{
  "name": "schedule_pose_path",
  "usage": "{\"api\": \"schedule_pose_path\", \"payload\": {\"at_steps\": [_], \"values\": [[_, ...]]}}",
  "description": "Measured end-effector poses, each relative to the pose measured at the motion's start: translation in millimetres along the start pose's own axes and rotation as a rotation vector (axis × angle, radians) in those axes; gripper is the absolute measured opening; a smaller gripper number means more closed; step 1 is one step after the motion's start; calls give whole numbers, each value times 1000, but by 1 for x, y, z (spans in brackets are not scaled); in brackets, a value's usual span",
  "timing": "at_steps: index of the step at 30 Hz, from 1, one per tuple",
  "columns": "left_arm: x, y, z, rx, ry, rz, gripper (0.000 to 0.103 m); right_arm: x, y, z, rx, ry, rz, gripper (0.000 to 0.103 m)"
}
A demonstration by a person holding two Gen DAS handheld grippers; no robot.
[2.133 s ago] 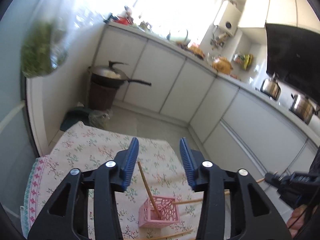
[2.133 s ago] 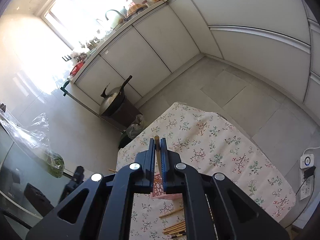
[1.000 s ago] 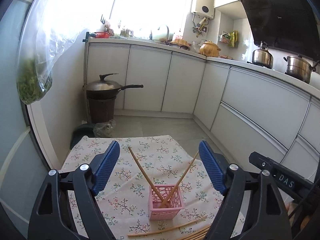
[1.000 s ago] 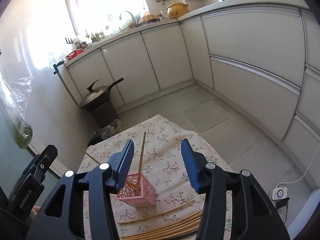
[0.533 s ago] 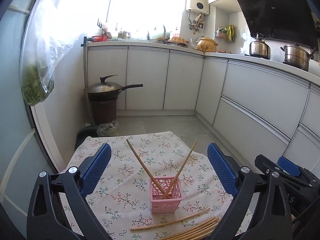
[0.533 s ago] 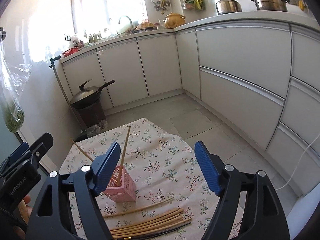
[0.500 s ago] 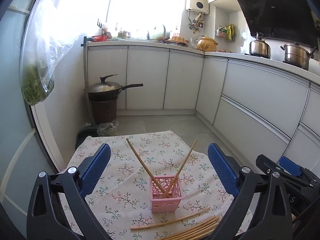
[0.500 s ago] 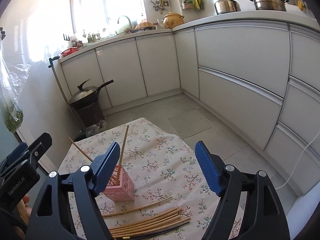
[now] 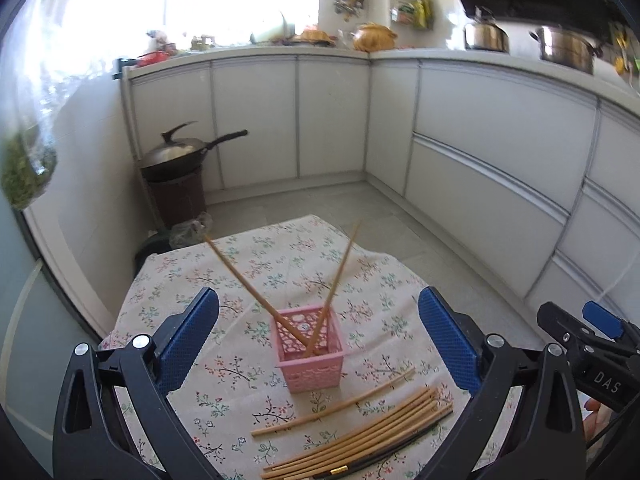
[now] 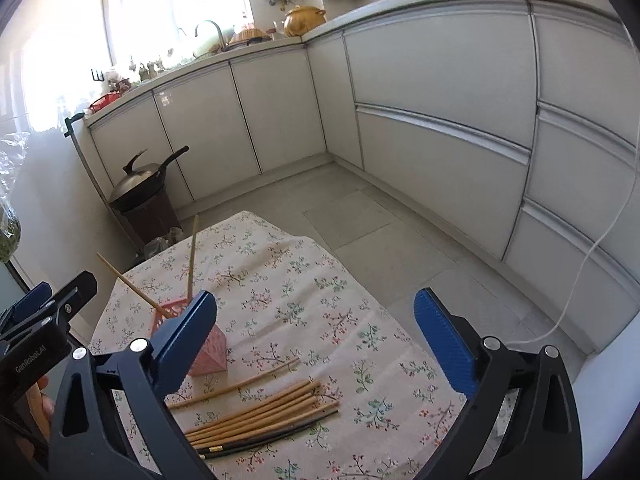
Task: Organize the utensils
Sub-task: 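Withdraw both open tools up from the pink holder, then lower the left tool to the pile and grasp a chopstick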
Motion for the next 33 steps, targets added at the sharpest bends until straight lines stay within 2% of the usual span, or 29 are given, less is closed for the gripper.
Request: {"api": "schedule_pose_path", "payload": {"at_steps": [3, 7, 11, 15, 18, 21, 23, 25, 28, 32, 33], "values": [[-19, -13, -8, 74, -62, -86, 96, -23, -6, -25, 89, -88, 13, 96], [-53, -41, -26, 282, -139, -275, 96, -48, -14, -61, 205, -183, 13, 96], [-88, -78, -55, 463, -239, -334, 96, -65, -17, -82, 270, -236, 11, 96], [-112, -125, -89, 620, -317, -293, 96, -78, -20, -89, 296, -262, 3, 96], [-112, -157, -108, 725, -324, -246, 96, -84, -26, -93, 321, -284, 15, 96], [-102, -189, -119, 758, -310, -159, 95, -85, -34, -99, 364, -307, 46, 96], [-94, -204, -120, 762, -290, -130, 92, -84, -39, -102, 389, -317, 71, 96], [-88, -216, -121, 775, -268, -119, 78, -82, -43, -104, 405, -315, 83, 96], [-87, -228, -127, 796, -287, -91, 59, -81, -45, -106, 419, -316, 88, 96], [-87, -235, -130, 789, -321, -38, 47, -83, -47, -107, 432, -330, 94, 96], [-87, -236, -129, 790, -323, -31, 40, -84, -47, -108, 434, -332, 95, 96]]}}
Point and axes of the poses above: each gripper's, at about its wrist camera, not at the fingertips, and y roughly against the way its jaws point, x to its left, z to its top, the point moved 2 cm from there along -y, roughly the way its jaws point, and after that the axes turned 13 degrees about y, right-handed, at the moved point
